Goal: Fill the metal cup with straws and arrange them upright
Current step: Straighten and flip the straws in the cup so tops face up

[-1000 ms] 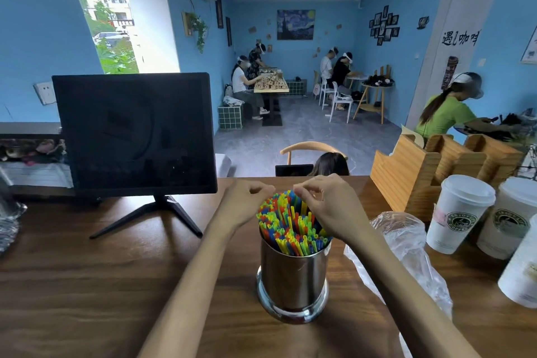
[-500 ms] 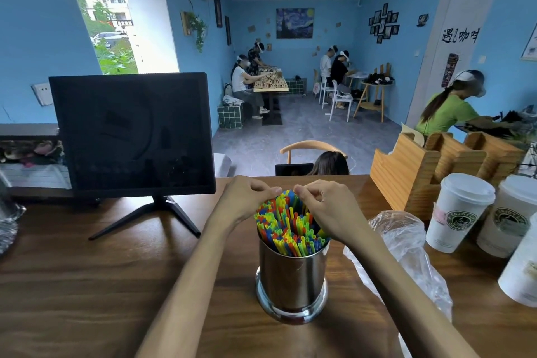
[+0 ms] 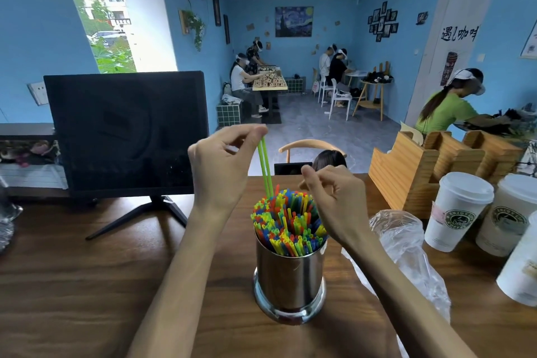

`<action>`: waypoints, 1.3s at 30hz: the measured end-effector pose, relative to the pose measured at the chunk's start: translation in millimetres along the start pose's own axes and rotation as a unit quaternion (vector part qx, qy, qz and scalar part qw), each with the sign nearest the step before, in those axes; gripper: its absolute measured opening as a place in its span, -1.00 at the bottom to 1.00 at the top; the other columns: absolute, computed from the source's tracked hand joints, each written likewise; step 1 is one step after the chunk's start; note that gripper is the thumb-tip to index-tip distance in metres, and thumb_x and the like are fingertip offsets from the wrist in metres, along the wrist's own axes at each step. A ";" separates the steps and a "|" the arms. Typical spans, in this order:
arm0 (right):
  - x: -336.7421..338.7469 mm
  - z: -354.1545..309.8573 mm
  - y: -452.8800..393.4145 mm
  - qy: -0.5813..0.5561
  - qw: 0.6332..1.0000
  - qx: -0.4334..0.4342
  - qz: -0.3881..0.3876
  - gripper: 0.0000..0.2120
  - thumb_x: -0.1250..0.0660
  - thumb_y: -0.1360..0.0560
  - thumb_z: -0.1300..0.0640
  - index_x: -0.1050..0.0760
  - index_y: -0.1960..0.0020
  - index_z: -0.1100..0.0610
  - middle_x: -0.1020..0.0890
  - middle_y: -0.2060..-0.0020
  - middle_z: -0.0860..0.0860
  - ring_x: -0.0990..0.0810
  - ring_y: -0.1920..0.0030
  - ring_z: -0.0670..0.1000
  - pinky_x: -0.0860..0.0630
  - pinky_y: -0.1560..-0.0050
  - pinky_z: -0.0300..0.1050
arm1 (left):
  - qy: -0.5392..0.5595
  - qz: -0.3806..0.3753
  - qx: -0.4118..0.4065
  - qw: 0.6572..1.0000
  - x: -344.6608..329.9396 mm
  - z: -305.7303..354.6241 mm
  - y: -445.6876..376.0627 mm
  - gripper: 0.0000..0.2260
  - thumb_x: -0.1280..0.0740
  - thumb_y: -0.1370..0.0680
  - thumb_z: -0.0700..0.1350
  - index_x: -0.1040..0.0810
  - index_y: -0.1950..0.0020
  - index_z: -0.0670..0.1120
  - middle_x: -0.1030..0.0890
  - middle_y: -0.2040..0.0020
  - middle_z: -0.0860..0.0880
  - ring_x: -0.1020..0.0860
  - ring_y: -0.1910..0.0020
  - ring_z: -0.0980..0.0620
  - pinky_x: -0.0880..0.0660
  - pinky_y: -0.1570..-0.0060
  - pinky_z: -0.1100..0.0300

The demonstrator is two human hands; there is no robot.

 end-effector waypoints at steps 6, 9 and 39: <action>-8.4 -46.3 -1.5 -0.373 0.850 -0.270 -0.255 -0.34 -0.05 -0.65 -0.23 -0.64 -0.05 0.33 -0.72 0.22 0.25 -0.66 0.36 0.05 -0.49 0.43 -0.24 | 0.077 0.036 -0.077 0.993 16.0 44.4 12.4 -0.89 -0.42 -0.57 0.07 -0.67 -0.03 0.09 -0.72 0.05 0.07 -0.70 0.15 0.01 -0.64 0.22 0.00; -10.1 -48.5 -12.9 -0.472 0.775 -0.343 -0.244 -0.49 -0.14 -0.64 -0.18 -0.63 -0.01 0.23 -0.74 0.20 0.13 -0.71 0.31 0.01 -0.60 0.39 -0.27 | 0.067 -0.018 -0.116 0.991 10.7 49.8 27.8 -0.87 -0.42 -0.57 -0.04 -0.69 -0.04 -0.06 -0.71 0.04 0.04 -0.70 0.11 0.11 -0.57 0.19 0.26; -19.2 5.9 -27.5 0.080 0.982 -0.013 -0.170 0.03 -0.51 -0.41 0.25 0.07 -0.58 -0.24 -0.57 0.39 -0.03 -0.59 0.38 -0.07 -0.61 0.26 0.07 | 0.010 -0.084 0.249 0.965 -3.6 -101.1 70.1 -0.88 -0.42 -0.59 -0.05 -0.74 -0.05 -0.01 -0.73 0.08 0.12 -0.63 0.06 0.20 -0.56 0.00 0.20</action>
Point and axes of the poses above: each hand's wrist, its own y-axis away from the middle knuckle, its own x-axis out of the back of the hand, z = x × y, the point moved 5 cm from there along -y, towards the middle knuckle
